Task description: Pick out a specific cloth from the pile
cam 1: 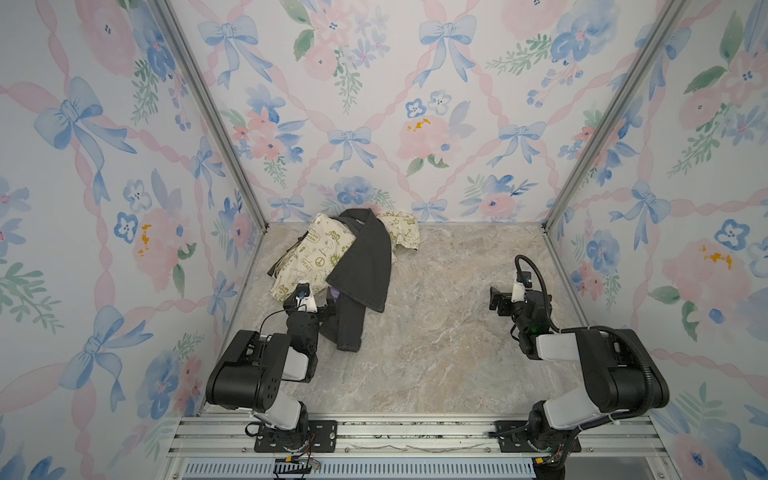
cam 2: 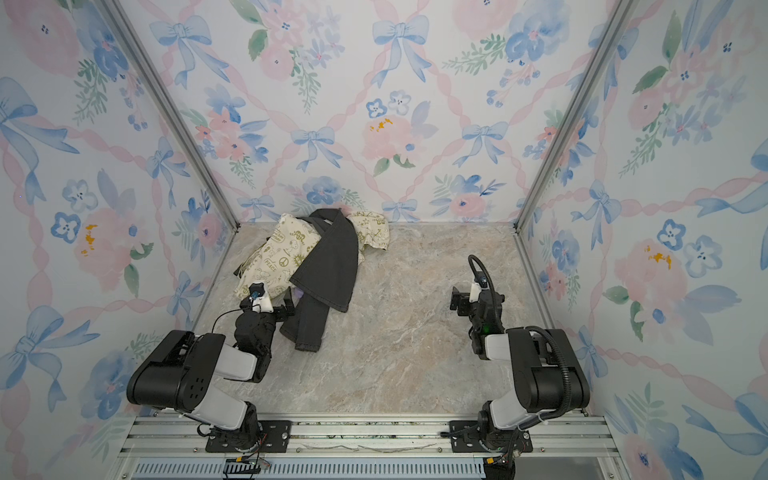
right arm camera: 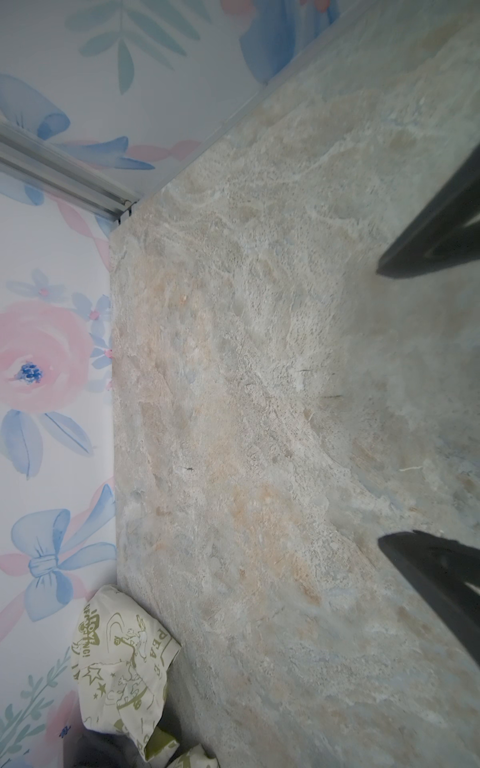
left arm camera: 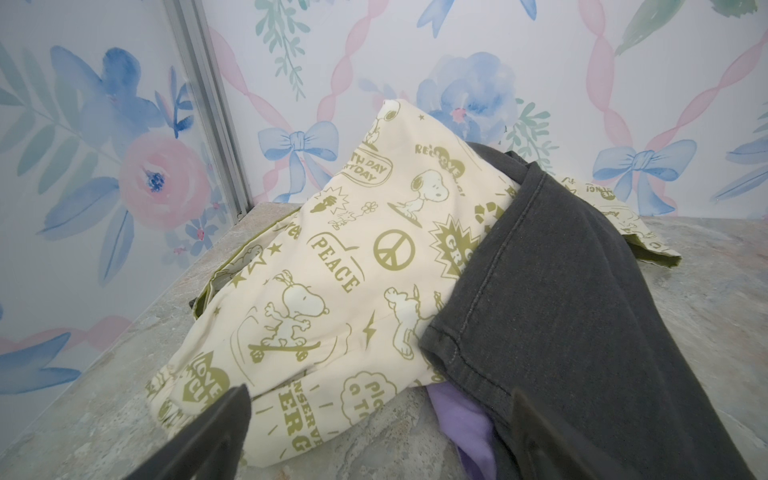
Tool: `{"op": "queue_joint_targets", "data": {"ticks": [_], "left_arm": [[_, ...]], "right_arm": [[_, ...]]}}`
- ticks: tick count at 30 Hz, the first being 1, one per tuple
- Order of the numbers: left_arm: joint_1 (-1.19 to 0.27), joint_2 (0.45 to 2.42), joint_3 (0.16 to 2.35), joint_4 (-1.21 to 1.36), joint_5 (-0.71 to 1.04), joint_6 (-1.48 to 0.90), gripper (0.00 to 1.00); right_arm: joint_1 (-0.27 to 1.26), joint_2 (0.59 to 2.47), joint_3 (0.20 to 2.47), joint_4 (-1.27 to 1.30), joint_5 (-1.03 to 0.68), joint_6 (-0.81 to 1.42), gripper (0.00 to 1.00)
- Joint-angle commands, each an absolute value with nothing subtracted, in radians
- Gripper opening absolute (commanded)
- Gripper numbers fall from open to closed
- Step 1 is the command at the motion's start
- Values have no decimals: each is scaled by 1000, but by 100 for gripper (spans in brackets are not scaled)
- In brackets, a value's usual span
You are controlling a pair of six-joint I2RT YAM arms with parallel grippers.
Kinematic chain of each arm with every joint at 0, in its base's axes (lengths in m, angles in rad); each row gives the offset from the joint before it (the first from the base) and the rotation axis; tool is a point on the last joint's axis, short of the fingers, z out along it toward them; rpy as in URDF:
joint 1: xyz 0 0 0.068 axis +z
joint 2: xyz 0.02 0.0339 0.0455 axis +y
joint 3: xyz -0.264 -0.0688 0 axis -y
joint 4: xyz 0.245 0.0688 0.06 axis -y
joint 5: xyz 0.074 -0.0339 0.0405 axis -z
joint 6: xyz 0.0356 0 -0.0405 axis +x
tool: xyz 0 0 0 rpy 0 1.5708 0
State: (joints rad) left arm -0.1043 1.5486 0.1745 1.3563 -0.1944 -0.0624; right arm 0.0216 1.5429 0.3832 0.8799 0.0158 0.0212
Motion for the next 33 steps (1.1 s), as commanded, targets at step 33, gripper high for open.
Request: {"op": "queue_joint_targets", "data": {"ticks": [33], "left_arm": [[-138, 1162, 495, 305, -250, -624, 97]], "right_arm": [[70, 1131, 978, -188, -15, 66, 97]]}}
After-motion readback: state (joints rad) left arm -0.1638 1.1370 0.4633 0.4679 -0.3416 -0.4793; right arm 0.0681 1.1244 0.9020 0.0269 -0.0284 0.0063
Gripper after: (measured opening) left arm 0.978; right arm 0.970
